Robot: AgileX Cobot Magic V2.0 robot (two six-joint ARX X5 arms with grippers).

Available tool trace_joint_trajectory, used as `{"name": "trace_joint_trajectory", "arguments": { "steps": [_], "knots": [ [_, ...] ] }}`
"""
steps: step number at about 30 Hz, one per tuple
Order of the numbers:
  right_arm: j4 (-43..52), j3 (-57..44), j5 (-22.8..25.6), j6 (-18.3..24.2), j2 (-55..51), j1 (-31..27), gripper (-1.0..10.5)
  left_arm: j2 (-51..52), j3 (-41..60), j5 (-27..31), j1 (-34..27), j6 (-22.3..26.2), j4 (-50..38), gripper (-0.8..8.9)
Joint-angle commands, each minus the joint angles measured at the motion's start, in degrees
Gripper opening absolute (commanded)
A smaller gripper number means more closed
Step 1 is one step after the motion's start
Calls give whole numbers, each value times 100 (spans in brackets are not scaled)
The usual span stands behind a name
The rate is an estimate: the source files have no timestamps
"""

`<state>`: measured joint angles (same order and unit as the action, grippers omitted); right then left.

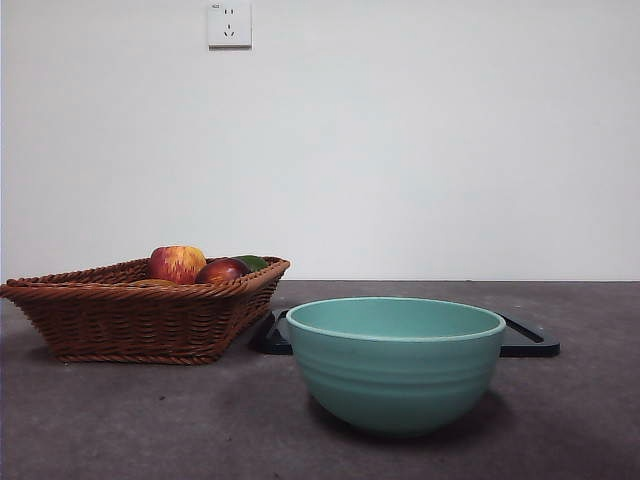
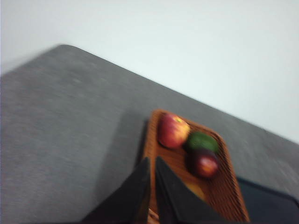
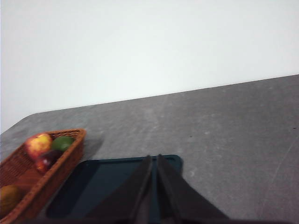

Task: Pick up the wifruite, put it on the bowl, pick up the plate, put it on desk

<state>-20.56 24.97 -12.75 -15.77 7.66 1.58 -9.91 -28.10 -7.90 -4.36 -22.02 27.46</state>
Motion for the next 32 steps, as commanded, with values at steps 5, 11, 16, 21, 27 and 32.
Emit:
{"name": "trace_joint_trajectory", "arguments": {
  "steps": [5,11,16,21,27,32],
  "knots": [
    [-1279,1421,-603,723,1239,17,6,-997,-994,-1045,-11,960,568,15],
    [-2417,2516,-1176,1349,2288,92,6,-1742,-1727,-1685,155,1499,1172,15],
    [-3005,3134,-1285,1674,2920,398,6,-2264,-2297,-1773,538,1816,1786,16],
    [-3423,3486,-1285,1851,3309,796,7,-2623,-2721,-1773,920,1860,2124,16],
    [-3768,3547,-1276,1969,3558,1338,6,-2822,-2887,-1770,1394,1880,2542,15],
    [-3797,3547,-1276,1930,3571,1414,19,-2822,-2887,-1768,1414,1875,2568,68]
  ]
}}
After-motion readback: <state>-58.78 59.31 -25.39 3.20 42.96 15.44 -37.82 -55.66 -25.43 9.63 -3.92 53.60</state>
